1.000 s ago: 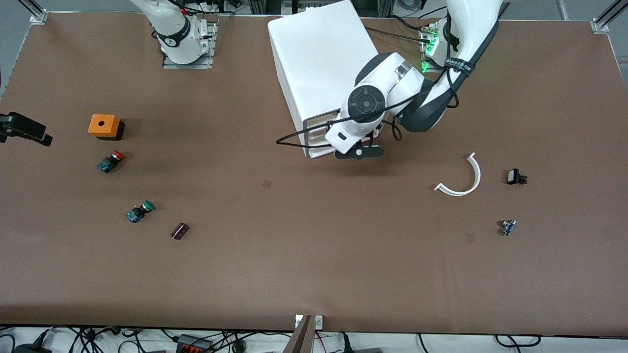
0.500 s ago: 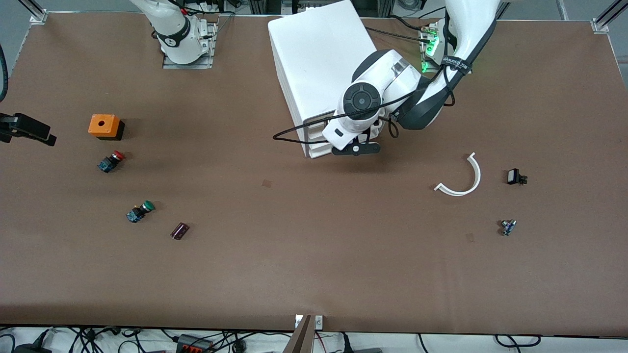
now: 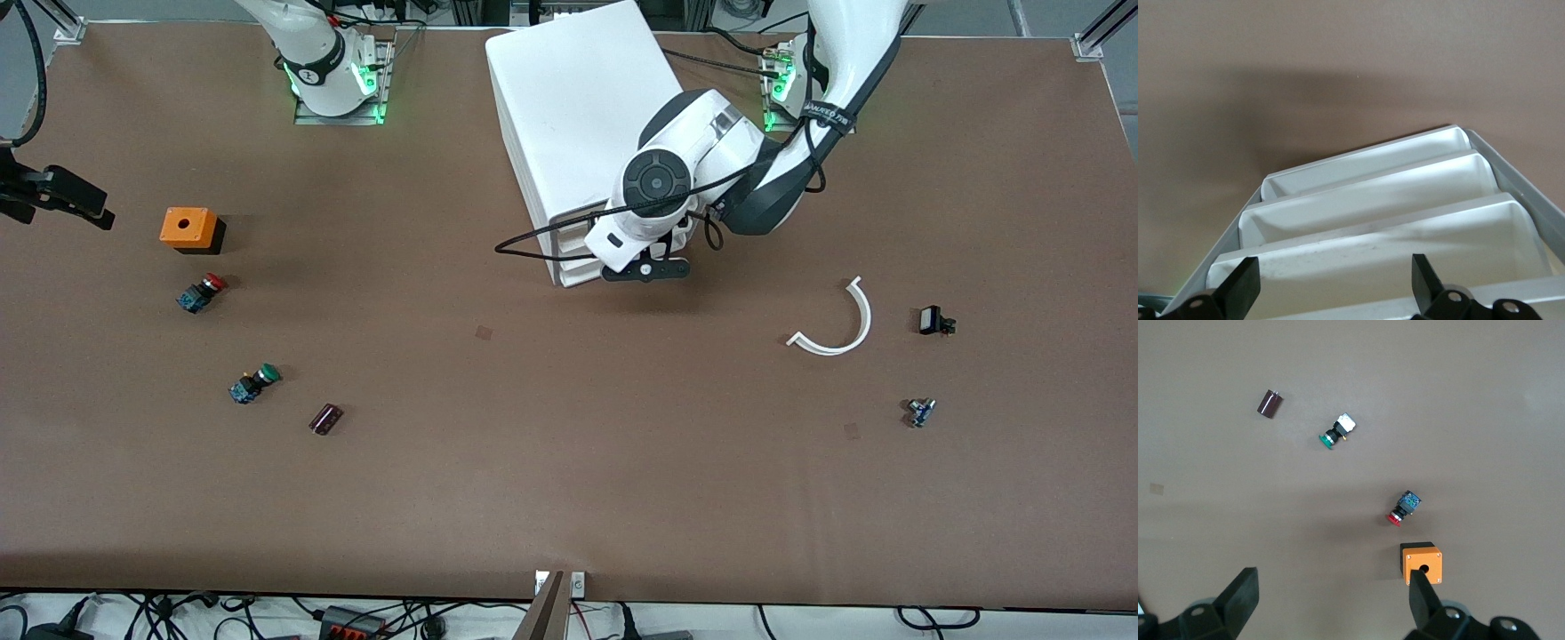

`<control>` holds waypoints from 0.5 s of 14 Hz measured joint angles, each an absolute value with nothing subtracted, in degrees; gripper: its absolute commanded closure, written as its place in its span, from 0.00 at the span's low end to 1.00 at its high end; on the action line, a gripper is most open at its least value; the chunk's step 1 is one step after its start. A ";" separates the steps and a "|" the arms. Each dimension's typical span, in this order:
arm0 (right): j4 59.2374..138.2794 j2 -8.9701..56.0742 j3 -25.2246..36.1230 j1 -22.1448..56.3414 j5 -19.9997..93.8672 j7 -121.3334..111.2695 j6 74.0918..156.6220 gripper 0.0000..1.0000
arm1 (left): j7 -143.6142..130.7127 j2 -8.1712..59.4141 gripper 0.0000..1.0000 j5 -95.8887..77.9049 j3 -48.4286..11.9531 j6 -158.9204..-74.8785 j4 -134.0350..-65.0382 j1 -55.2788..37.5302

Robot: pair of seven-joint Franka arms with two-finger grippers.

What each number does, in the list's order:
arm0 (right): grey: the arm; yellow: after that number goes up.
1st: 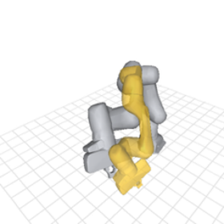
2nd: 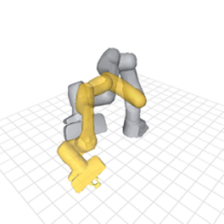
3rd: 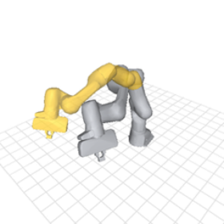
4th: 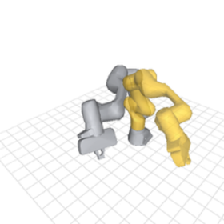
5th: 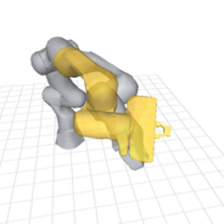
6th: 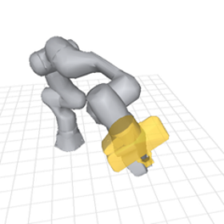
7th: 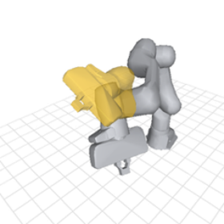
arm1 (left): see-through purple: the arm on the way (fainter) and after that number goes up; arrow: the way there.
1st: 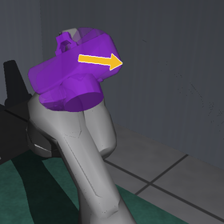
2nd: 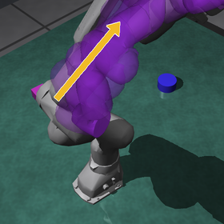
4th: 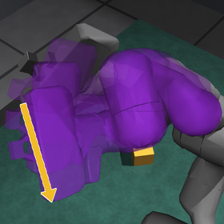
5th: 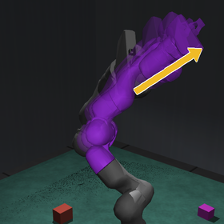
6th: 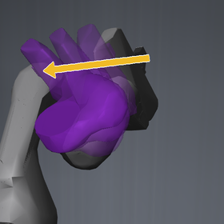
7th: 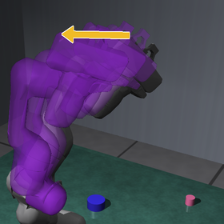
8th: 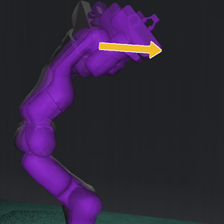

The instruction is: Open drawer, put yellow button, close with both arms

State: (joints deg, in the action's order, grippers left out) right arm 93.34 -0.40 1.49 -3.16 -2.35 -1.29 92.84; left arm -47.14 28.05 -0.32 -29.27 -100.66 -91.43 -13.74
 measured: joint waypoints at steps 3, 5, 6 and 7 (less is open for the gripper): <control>93.37 -0.11 1.42 -3.13 -2.35 -1.46 92.85 0.00 | -46.90 27.49 0.00 1.76 -29.11 -99.74 -89.81 -9.14; 93.37 -0.06 1.44 -3.16 -2.34 -1.47 92.90 0.00 | -43.97 27.22 0.00 5.80 -29.14 -96.26 -87.08 -5.07; 93.37 -0.06 1.48 -3.19 -2.35 -1.48 92.92 0.00 | -42.25 27.07 0.00 7.31 -29.04 -94.38 -85.39 -3.55; 93.37 -0.06 1.49 -3.19 -2.34 -1.49 92.92 0.00 | -40.88 26.87 0.00 8.89 -28.95 -92.24 -83.53 -2.18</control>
State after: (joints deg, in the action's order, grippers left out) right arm 93.37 -0.06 1.49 -3.19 -2.34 -1.49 92.92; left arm -40.88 26.87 8.89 -28.95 -92.24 -83.53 -2.18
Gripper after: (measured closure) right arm 0.000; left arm 0.000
